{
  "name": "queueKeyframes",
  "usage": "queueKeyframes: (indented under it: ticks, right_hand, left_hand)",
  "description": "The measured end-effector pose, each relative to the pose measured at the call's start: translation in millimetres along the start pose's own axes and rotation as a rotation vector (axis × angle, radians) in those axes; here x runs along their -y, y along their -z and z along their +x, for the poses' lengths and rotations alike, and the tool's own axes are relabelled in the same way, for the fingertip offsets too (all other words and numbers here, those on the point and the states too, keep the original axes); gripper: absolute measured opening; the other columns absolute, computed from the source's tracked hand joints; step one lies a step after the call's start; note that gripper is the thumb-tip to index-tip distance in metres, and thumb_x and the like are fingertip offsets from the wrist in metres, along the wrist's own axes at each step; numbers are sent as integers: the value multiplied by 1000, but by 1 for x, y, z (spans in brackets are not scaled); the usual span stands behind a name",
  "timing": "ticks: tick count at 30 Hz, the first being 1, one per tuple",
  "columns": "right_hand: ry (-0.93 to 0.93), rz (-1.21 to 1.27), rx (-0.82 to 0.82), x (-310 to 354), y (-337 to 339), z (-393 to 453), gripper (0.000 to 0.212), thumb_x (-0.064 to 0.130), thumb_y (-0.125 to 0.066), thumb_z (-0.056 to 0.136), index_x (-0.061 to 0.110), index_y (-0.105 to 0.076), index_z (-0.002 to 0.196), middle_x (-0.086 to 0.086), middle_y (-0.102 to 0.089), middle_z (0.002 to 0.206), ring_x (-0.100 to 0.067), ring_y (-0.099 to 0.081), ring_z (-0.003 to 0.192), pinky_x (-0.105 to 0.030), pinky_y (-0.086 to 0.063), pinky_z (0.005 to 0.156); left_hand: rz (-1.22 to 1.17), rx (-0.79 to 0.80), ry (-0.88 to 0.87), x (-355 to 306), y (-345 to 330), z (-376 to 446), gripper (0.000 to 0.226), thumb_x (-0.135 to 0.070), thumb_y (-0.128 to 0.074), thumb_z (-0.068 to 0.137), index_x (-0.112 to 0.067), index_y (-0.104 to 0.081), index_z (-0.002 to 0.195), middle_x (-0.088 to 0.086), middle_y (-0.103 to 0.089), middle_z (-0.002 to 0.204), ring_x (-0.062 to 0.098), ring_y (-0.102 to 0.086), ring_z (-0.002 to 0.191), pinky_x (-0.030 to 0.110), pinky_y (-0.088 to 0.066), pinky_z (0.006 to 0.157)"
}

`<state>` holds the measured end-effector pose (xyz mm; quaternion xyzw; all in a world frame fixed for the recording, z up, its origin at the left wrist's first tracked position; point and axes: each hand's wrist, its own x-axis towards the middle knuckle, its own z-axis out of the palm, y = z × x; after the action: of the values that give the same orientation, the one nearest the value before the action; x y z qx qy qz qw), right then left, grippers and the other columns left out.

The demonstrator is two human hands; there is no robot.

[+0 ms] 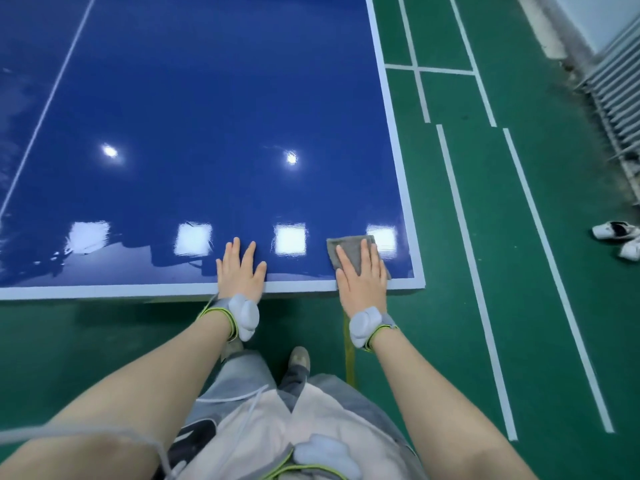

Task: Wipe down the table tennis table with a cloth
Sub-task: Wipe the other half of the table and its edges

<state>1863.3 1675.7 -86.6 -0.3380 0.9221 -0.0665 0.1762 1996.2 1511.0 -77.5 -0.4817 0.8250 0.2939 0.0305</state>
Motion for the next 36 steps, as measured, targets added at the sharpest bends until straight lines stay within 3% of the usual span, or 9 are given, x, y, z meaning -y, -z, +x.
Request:
queueKeyframes:
  ticks: [3, 6, 10, 15, 19, 27, 32, 34, 36]
  right_hand:
    - [-118, 53, -92, -24, 2, -4, 47, 40, -22, 101, 36, -26, 147, -8, -3, 160, -24, 0, 147, -37, 0, 116]
    - [-328, 133, -175, -37, 4, -6, 48, 34, -30, 102, 37, -20, 149, -5, 6, 160, -21, 8, 146, -35, 7, 116]
    - [-360, 123, -125, -21, -1, -9, 52, 35, -27, 103, 32, -8, 151, -10, 12, 159, -26, 14, 146, -37, 12, 115]
    - [-164, 70, -79, 33, -17, -21, 68, 50, 5, 86, 30, -8, 149, -16, 4, 158, -33, 7, 146, -39, 15, 112]
    - [-33, 10, -41, 57, -20, -27, 64, 47, -5, 90, 29, -27, 147, -18, -12, 156, -35, -10, 145, -40, 5, 116]
    - [-405, 150, -150, 75, -28, -20, 51, 33, -30, 103, 33, -12, 151, -16, 15, 157, -30, 15, 145, -38, 10, 116]
    - [-310, 148, -111, 129, -43, -27, 54, 35, -27, 103, 31, -1, 150, -18, 17, 156, -32, 18, 144, -40, 14, 114]
    - [-212, 117, -113, 155, -50, -35, 50, 34, -24, 103, 30, 0, 147, -21, 7, 157, -37, 8, 145, -42, 11, 113]
    - [-165, 110, -94, 174, -54, -39, 49, 37, -23, 97, 28, -17, 145, -27, -18, 153, -44, -18, 141, -51, -4, 111]
  left_hand:
    - [-49, 22, -18, 4, 4, -2, 46, -25, -35, 100, -19, -28, 145, 2, -7, 157, 16, 0, 144, 31, 4, 115]
    - [-74, 30, -27, 7, 7, -4, 45, -25, -34, 100, -19, -30, 144, 1, -8, 157, 16, 0, 144, 31, 2, 116]
    - [-75, 43, -41, 9, 7, -5, 45, -24, -34, 100, -18, -31, 144, 2, -8, 156, 16, -1, 144, 32, 0, 116]
    - [-89, 105, -99, 15, 15, -6, 44, -24, -33, 100, -16, -32, 143, 0, -10, 156, 15, -2, 144, 31, -4, 117]
    - [-86, 143, -145, 34, 29, -3, 46, -22, -34, 100, -9, -28, 144, 1, -13, 156, 16, -6, 144, 30, -5, 116]
    - [-121, 26, 13, 101, 71, 17, 44, -23, -37, 99, -10, -36, 141, 3, -21, 154, 20, -16, 142, 31, -13, 115]
    - [-136, -83, 112, 127, 84, 19, 41, -22, -41, 97, -13, -44, 136, 5, -25, 151, 26, -24, 136, 36, -18, 112]
    - [-132, -101, 117, 134, 88, 18, 40, -22, -41, 96, -14, -45, 136, 5, -24, 152, 27, -22, 137, 36, -16, 113]
    - [-129, -85, 103, 139, 91, 19, 41, -23, -42, 96, -15, -44, 136, 4, -23, 152, 27, -21, 137, 35, -14, 114]
